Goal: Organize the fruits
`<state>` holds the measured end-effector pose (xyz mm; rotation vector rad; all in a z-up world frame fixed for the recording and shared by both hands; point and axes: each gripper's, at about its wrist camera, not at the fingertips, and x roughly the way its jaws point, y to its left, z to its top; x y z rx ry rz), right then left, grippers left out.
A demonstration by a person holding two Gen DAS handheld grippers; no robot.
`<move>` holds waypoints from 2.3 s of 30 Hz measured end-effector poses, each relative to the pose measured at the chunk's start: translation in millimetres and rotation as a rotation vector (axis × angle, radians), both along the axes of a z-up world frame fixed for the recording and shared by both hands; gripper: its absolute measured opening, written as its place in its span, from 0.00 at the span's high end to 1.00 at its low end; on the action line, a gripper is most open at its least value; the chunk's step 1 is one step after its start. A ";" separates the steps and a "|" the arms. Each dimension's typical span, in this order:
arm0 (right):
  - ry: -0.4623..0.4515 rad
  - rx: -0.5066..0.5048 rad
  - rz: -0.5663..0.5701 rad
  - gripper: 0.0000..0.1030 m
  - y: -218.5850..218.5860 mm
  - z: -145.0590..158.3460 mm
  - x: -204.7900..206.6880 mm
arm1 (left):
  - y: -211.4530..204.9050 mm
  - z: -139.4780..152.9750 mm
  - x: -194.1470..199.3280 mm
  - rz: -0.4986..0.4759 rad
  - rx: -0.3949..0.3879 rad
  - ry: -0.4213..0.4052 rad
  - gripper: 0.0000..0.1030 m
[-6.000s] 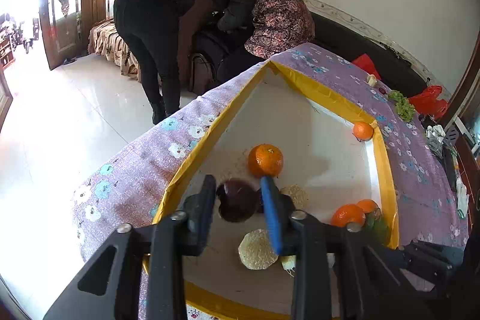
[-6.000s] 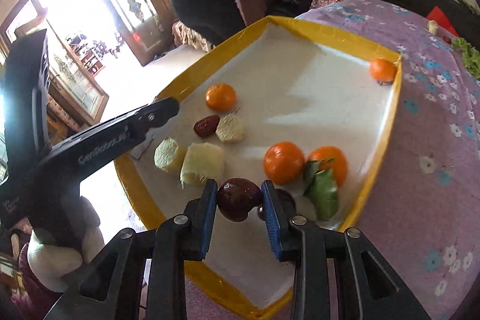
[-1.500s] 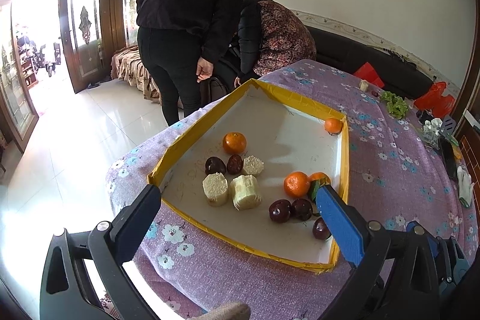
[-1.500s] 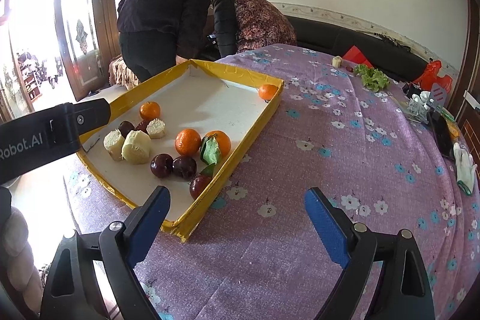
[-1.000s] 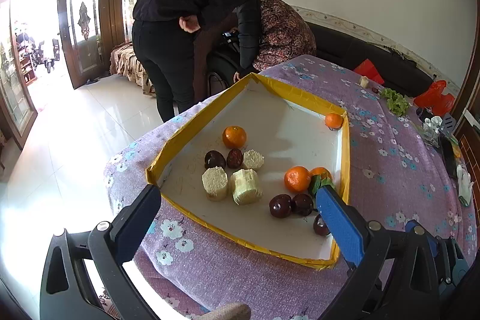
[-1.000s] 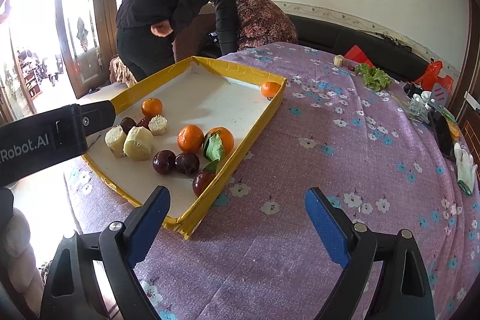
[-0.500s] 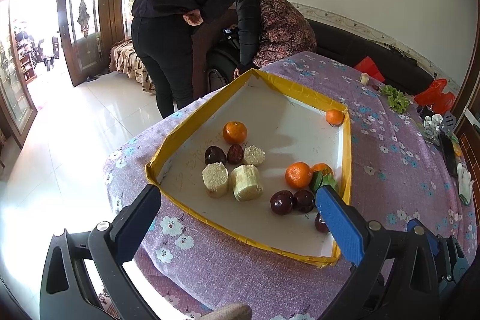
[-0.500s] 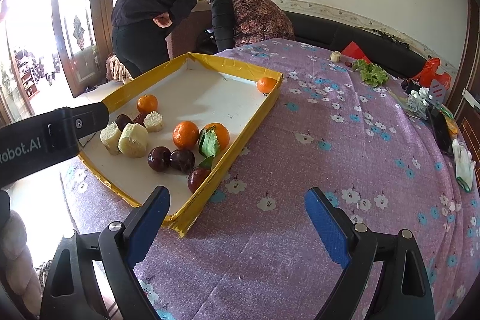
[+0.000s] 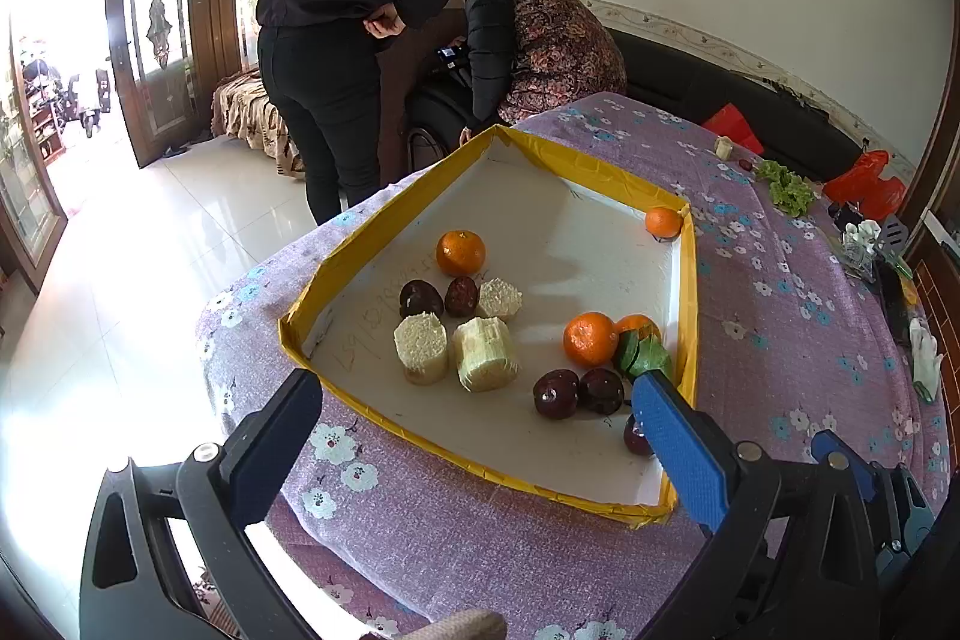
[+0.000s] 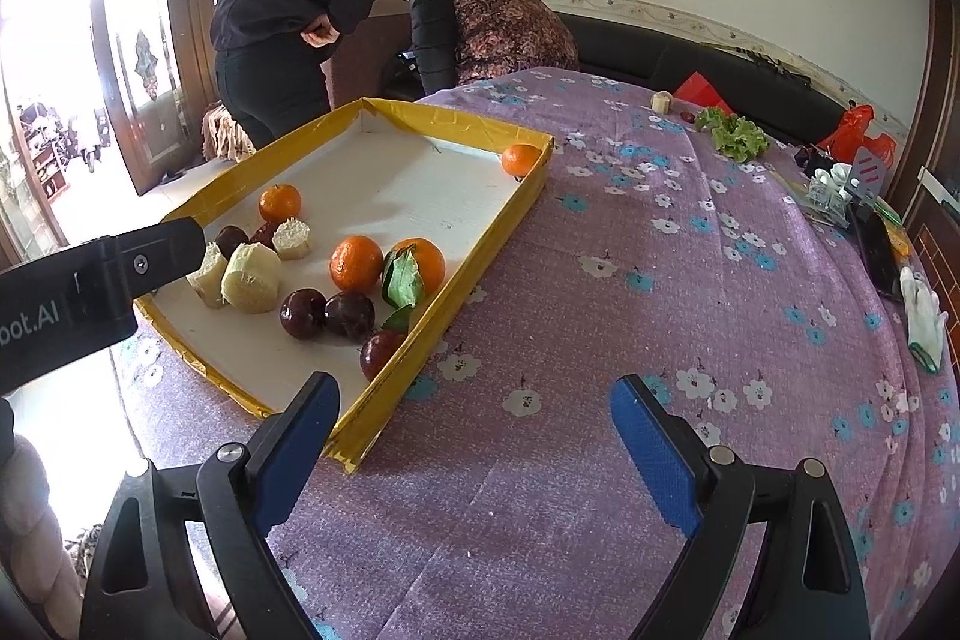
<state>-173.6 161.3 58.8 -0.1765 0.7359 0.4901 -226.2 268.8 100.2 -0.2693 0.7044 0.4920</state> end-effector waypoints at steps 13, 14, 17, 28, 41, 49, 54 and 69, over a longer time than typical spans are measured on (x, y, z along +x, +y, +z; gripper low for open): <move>0.000 -0.005 0.003 0.08 2.7 -0.3 -0.9 | 1.8 -2.4 1.2 -0.006 -0.009 0.008 0.00; 0.000 -0.004 0.003 0.08 2.8 -0.3 -0.8 | 1.7 -2.9 1.0 -0.007 -0.010 0.009 0.00; 0.000 -0.005 0.002 0.08 2.9 -0.2 -0.8 | 2.2 -3.4 2.2 -0.009 -0.011 0.012 0.00; 0.009 -0.007 -0.005 0.08 3.3 -3.2 0.6 | 1.8 -6.5 3.8 -0.007 -0.012 0.015 0.00; 0.009 -0.009 -0.003 0.08 3.4 -3.6 0.3 | 1.7 -8.0 3.8 -0.007 -0.015 0.016 0.00; 0.009 -0.009 -0.004 0.08 3.4 -3.4 0.4 | 1.6 -9.3 3.7 -0.005 -0.017 0.017 0.00; 0.010 -0.012 -0.004 0.08 3.5 -4.4 -0.5 | 2.0 -9.1 3.6 -0.005 -0.017 0.017 0.00; 0.007 -0.019 -0.007 0.08 3.7 -5.0 -1.2 | 3.3 -12.4 1.9 -0.004 -0.021 0.017 0.00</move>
